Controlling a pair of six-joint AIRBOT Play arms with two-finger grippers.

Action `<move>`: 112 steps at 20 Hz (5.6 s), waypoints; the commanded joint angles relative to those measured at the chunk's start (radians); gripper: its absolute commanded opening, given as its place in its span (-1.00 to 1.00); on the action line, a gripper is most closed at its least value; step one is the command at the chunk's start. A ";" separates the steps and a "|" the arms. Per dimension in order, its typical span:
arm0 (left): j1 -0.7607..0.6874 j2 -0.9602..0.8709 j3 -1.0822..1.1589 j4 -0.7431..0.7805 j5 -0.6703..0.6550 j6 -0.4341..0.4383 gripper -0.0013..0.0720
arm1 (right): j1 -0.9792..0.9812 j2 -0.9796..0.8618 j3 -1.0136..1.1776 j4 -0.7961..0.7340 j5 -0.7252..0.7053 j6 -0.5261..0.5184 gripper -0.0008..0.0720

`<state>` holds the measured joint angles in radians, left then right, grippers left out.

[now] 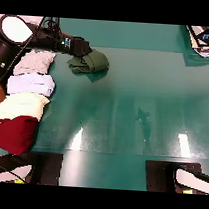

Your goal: Fold the shirts.

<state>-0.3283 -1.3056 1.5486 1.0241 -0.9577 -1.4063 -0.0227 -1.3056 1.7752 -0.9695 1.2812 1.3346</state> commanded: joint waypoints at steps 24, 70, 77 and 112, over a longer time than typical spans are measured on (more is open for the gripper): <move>0.117 -0.491 0.002 0.036 0.461 -0.257 0.70 | 0.000 -0.003 0.000 0.002 -0.024 0.000 -0.93; -0.050 -0.153 -0.145 0.003 -0.004 -0.003 0.65 | 0.000 0.277 -0.002 0.000 0.229 0.000 -0.93; -0.050 -0.448 -0.145 -0.204 0.027 0.122 0.65 | 0.000 0.229 -0.090 0.000 0.268 0.022 -0.93; 0.198 -0.188 0.040 0.129 -0.098 0.201 -0.90 | 0.520 -0.252 -0.742 0.109 -0.177 -0.095 -0.40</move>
<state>-0.1314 -1.4948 1.5871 1.1446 -1.0351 -1.2022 0.4534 -1.4784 0.9646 -0.8600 1.1023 1.2694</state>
